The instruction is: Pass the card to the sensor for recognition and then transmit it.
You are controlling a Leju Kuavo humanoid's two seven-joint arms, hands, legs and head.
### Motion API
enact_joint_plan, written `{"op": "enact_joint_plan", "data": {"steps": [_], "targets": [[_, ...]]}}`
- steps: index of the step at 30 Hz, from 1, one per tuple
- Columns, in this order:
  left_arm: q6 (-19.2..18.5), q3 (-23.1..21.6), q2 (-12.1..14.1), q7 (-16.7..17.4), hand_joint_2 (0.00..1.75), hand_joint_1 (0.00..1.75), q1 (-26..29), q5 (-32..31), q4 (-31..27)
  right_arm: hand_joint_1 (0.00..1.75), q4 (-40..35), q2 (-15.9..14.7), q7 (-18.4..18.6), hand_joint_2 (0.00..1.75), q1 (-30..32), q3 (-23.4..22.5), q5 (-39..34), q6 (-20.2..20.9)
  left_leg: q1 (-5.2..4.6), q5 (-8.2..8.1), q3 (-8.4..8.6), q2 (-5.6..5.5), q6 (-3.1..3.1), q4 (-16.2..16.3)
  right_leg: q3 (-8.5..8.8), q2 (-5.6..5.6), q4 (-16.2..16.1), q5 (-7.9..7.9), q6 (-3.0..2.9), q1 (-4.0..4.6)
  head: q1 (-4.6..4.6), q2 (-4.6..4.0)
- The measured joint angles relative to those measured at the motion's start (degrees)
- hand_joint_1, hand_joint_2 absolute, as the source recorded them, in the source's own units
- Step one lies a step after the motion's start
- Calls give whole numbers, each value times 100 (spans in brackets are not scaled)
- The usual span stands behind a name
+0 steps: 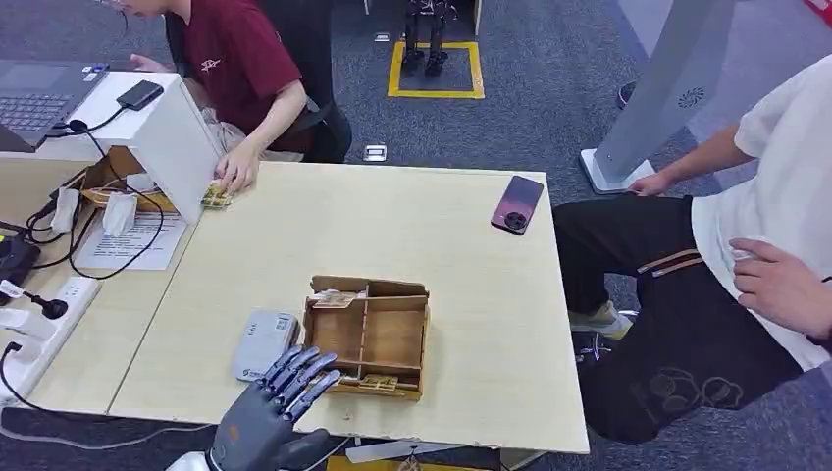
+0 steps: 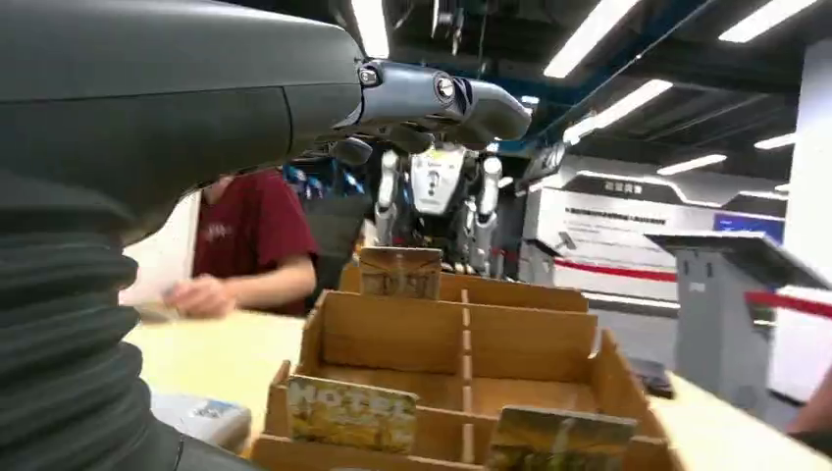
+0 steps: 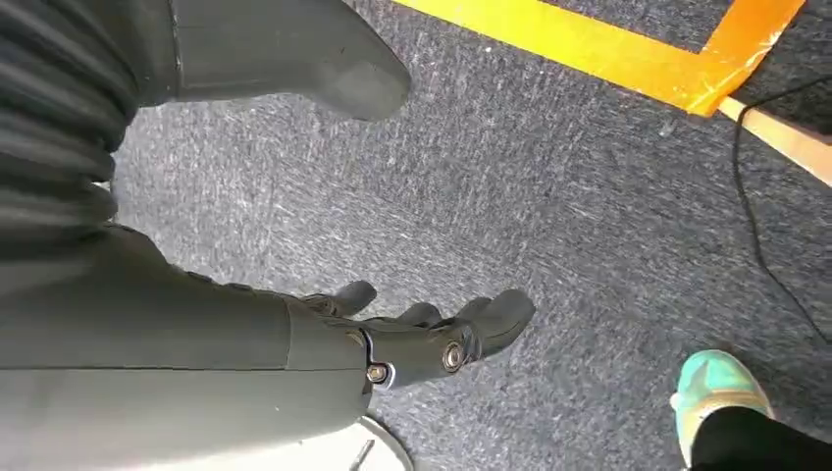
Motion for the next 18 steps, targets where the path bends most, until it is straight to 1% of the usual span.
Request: {"op": "enact_joint_plan", "data": {"steps": [2,7,10,18], "targets": [[154,-35,44,207,175,0,-70,-183,180,0,-7,0,-4,175,-10,-20,37,0,0,0,0,0,0,0,0,0,0,0,0,0,0,0],[418,-74,87,438,175,0,-172,-316,484,0,-20,0,-18,175,-23,-90,59,0,0,0,-1,-1,0,0,-1,-1,0,0,0,0,0,0],[503,-74,81,565,175,0,-228,-373,589,0,-24,0,-26,175,-25,-118,94,0,0,0,0,0,0,0,-1,0,0,0,0,0,0,0],[576,-74,17,799,175,0,-348,-572,844,0,-26,0,-88,175,-24,-149,129,2,0,0,0,-1,0,0,-1,-1,0,0,0,0,0,0]]}}
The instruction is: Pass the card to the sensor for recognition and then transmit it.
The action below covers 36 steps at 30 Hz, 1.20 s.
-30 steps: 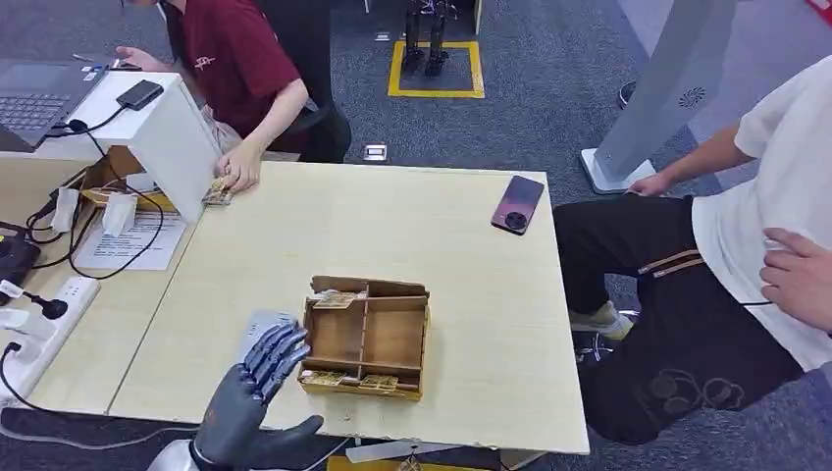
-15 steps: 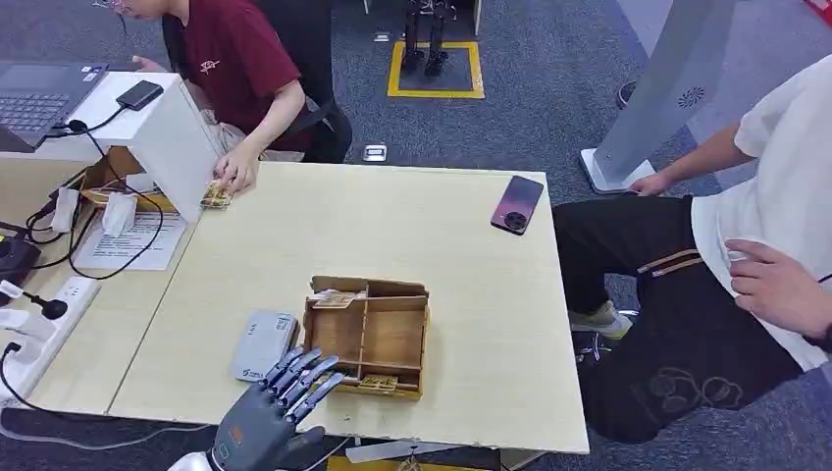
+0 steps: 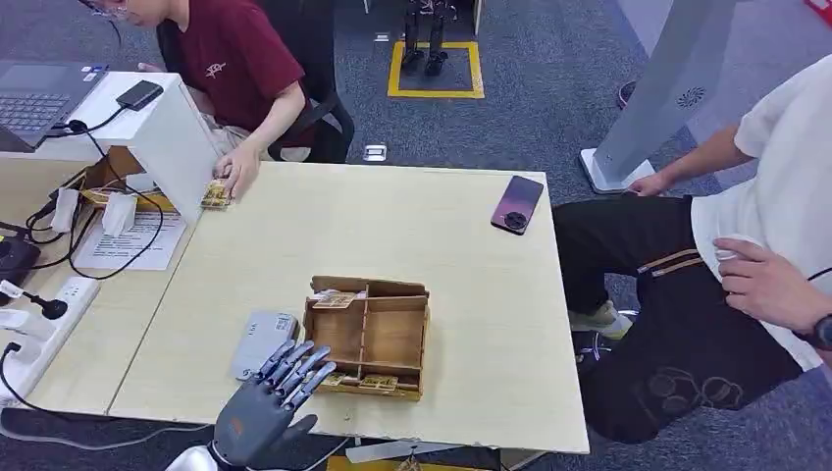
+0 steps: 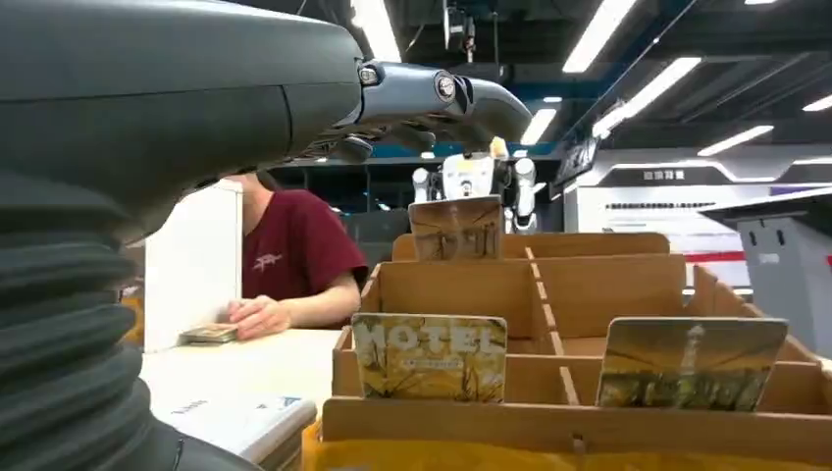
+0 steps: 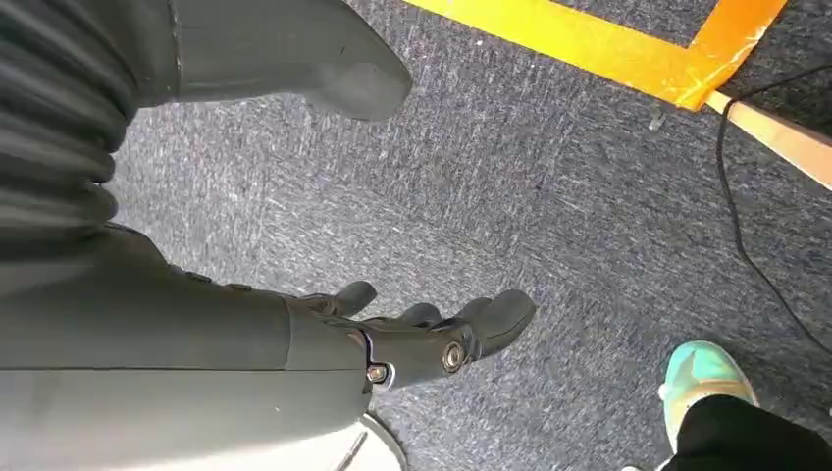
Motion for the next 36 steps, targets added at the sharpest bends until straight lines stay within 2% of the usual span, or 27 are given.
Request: {"op": "enact_joint_plan", "data": {"steps": [4,28,36], "targets": [[74,0,-96,135,175,0,-86,-127,105,0,0,0,-15,175,-3,-55,24,-2,0,0,0,-1,0,0,1,-1,0,0,0,0,0,2],[20,0,-431,63,175,0,-274,68,337,0,0,0,-15,175,-25,-118,109,4,0,0,0,0,0,0,0,0,0,0,0,0,0,0],[33,0,-546,175,175,0,-405,20,632,0,0,4,-24,175,-53,-118,166,7,0,0,-1,0,0,0,0,-1,0,0,0,0,-2,2]]}}
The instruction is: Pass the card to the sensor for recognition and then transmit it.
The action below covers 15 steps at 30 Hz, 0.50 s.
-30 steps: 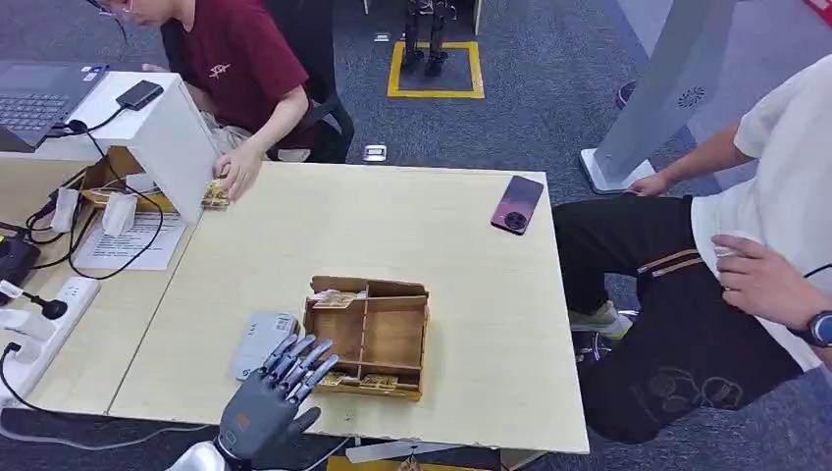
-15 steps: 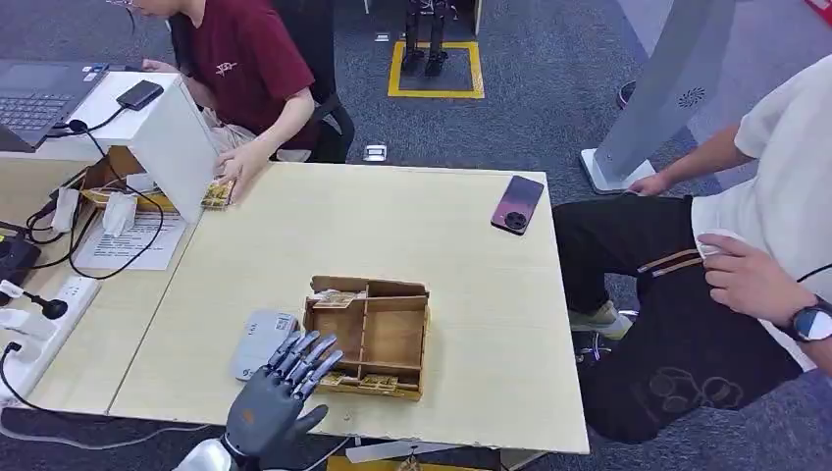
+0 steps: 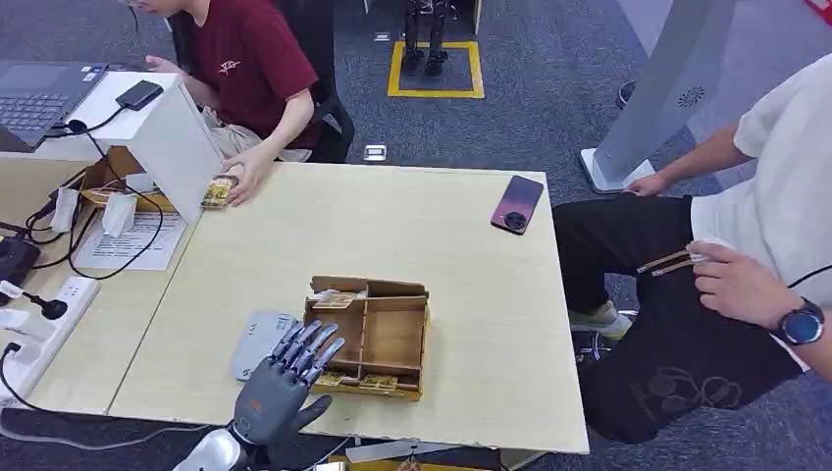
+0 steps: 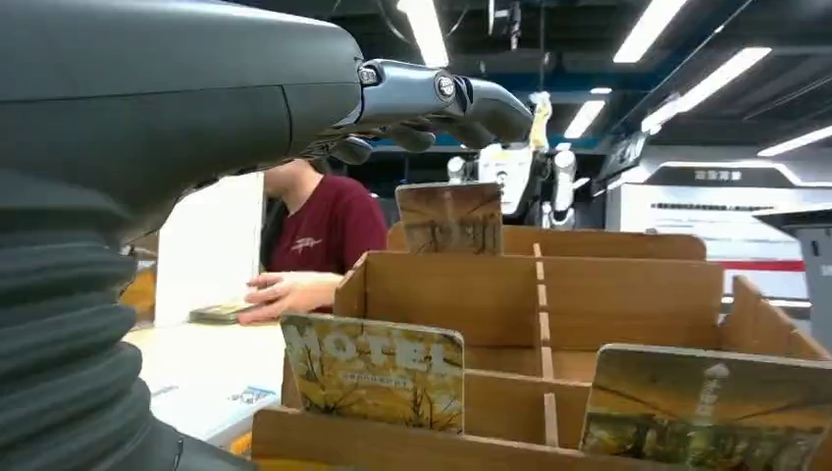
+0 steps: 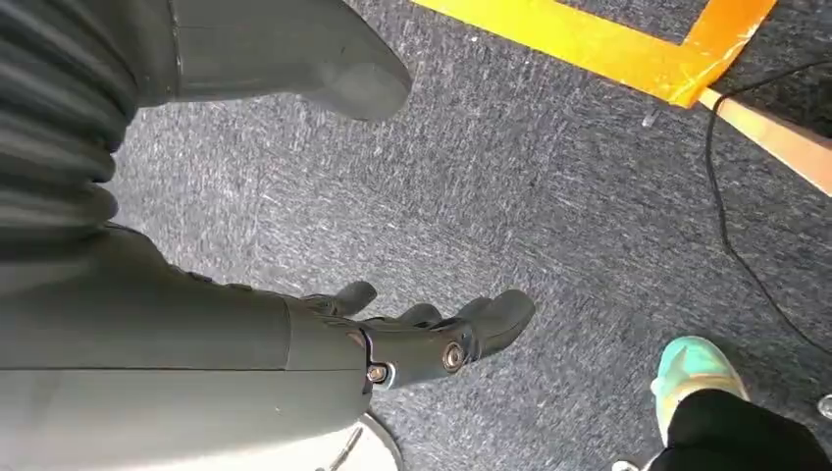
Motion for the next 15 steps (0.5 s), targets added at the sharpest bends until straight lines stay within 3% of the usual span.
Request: {"op": "enact_joint_plan", "data": {"steps": [7,8,9,10,15], "targets": [[-24,0,-46,11,175,0,-45,22,205,0,0,2,-4,175,-16,-2,37,0,0,0,0,0,0,0,0,0,0,0,0,0,0,0],[-48,0,-50,11,175,89,-47,44,227,0,0,2,-7,175,-16,-2,46,0,0,0,0,0,0,0,0,0,0,0,0,0,2,0],[-85,0,-52,11,175,155,-53,57,249,0,0,2,-7,175,-18,-2,48,0,0,0,0,0,0,0,0,0,0,0,0,0,2,0],[-92,0,-57,11,175,175,-57,61,268,0,0,2,-7,175,-20,-2,48,0,0,0,0,0,0,0,0,0,0,0,0,0,2,-2],[-118,2,-59,-9,175,175,-75,96,339,0,0,4,-9,175,-24,-2,57,0,0,0,0,0,0,0,0,0,0,0,0,0,2,-2]]}}
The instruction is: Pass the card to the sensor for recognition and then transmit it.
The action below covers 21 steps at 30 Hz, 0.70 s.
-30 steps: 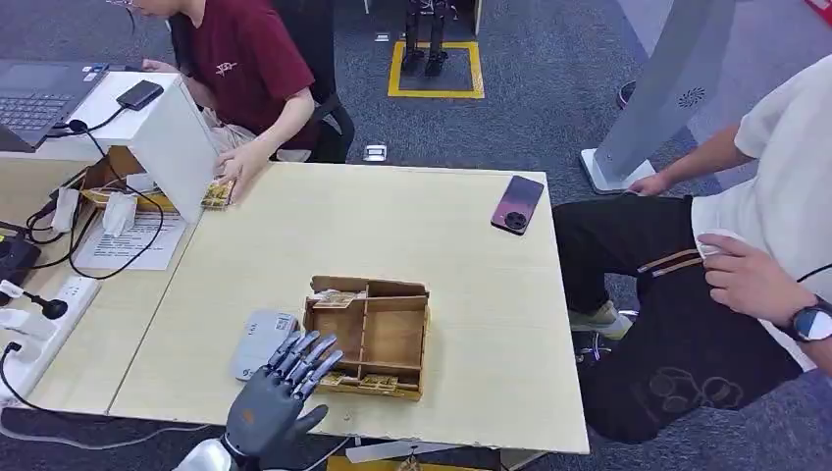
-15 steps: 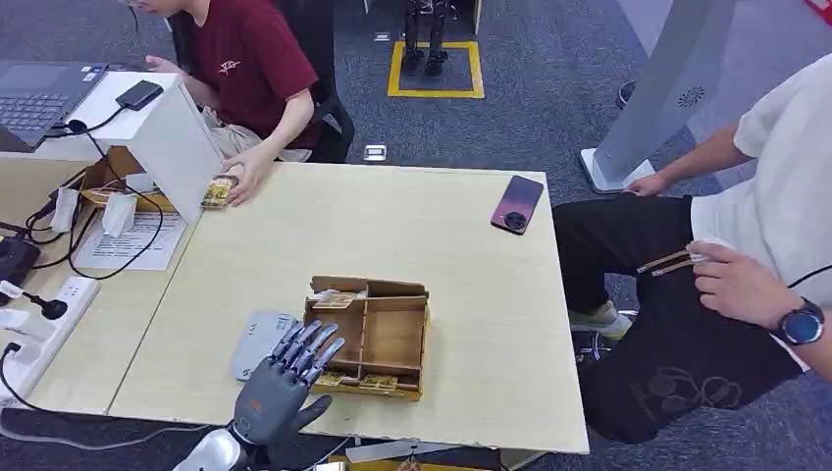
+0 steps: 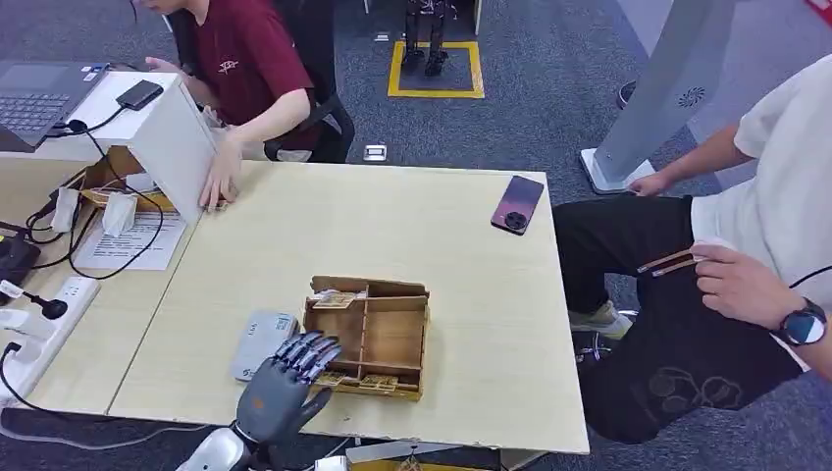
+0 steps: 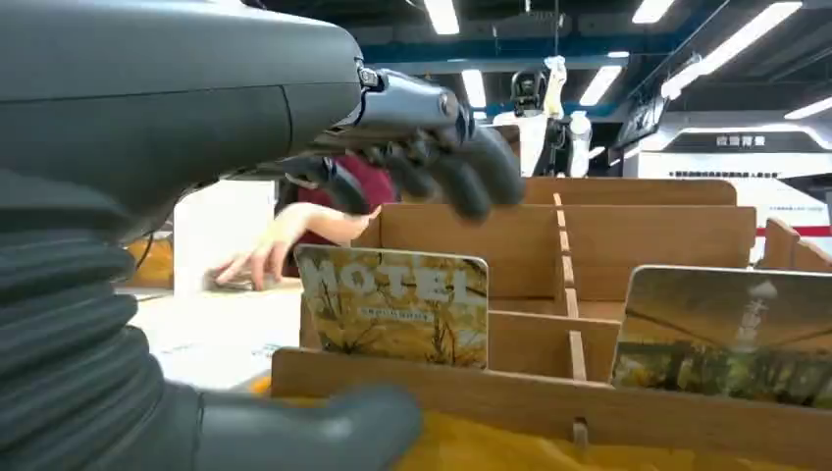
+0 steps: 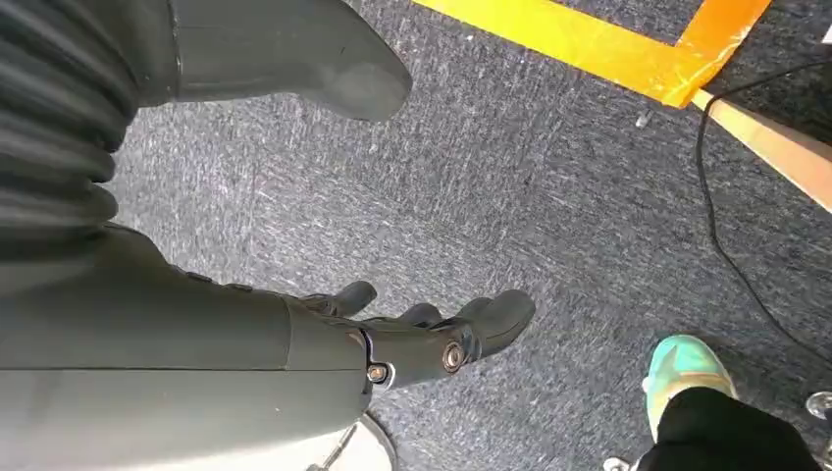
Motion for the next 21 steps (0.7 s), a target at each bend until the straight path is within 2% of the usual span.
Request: {"op": "enact_joint_plan", "data": {"steps": [21], "targets": [[-88,0,2,-66,175,175,-30,160,2,0,0,0,0,175,0,-59,17,0,0,0,0,0,0,0,0,0,0,0,0,0,0,0]]}}
